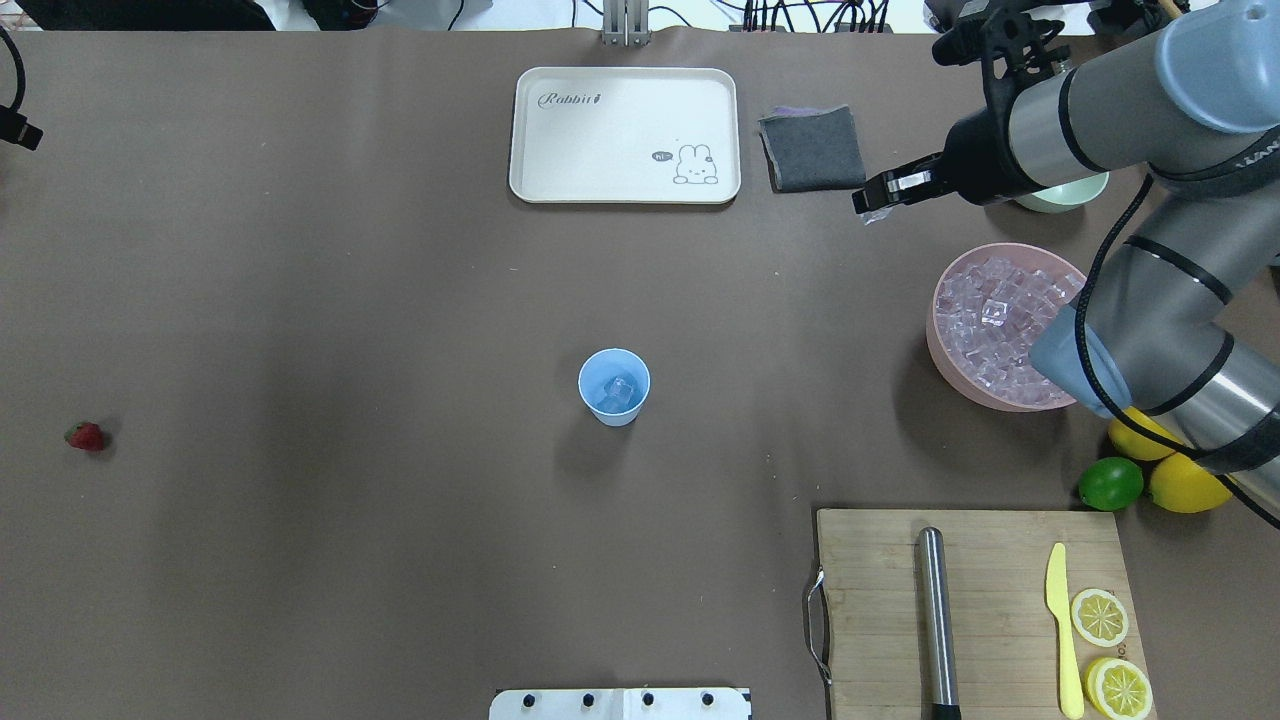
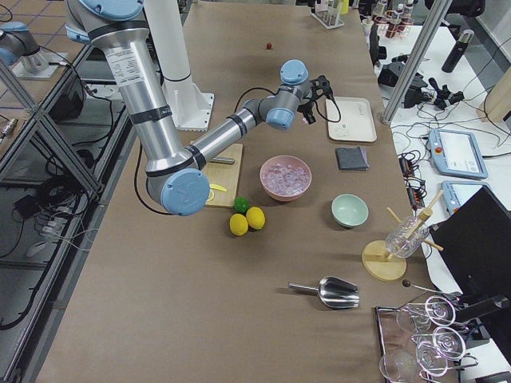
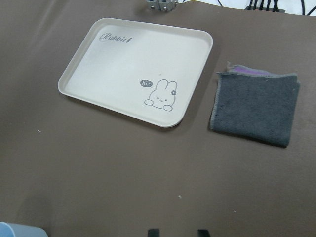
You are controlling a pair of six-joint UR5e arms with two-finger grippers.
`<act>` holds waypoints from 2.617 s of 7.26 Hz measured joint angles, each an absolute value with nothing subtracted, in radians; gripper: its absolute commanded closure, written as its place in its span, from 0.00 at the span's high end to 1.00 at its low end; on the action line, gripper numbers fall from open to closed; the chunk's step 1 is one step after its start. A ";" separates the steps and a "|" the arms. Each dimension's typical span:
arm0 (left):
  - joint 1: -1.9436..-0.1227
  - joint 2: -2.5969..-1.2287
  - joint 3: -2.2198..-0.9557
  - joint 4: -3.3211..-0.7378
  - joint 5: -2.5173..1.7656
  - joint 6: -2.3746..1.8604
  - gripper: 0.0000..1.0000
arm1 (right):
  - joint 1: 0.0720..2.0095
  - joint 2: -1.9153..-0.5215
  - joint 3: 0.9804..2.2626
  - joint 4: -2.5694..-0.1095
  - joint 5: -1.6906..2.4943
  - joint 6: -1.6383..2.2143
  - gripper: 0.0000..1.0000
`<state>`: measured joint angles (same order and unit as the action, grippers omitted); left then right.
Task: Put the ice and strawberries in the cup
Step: 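Carry the ice cube with the right gripper over the blue cup, then lower the right gripper into the cup and open it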
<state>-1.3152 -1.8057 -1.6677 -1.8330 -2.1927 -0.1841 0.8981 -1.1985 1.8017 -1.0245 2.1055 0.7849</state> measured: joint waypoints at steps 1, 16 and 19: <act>-1.311 -1.807 -1.668 -1.833 -2.196 -0.184 0.98 | 0.856 -1.175 1.805 -1.023 2.073 0.786 0.00; -1.246 -1.806 -1.670 -1.847 -2.198 -0.241 0.98 | 0.482 -0.939 1.670 -1.021 1.736 0.782 0.11; -1.244 -1.798 -1.672 -1.847 -2.198 -0.242 0.98 | 0.463 -0.943 1.668 -1.019 1.735 0.786 0.99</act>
<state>-1.2442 -1.7985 -1.6718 -1.8469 -2.1982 -0.2419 0.4629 -0.9430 1.6683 -1.0193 1.7351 0.7861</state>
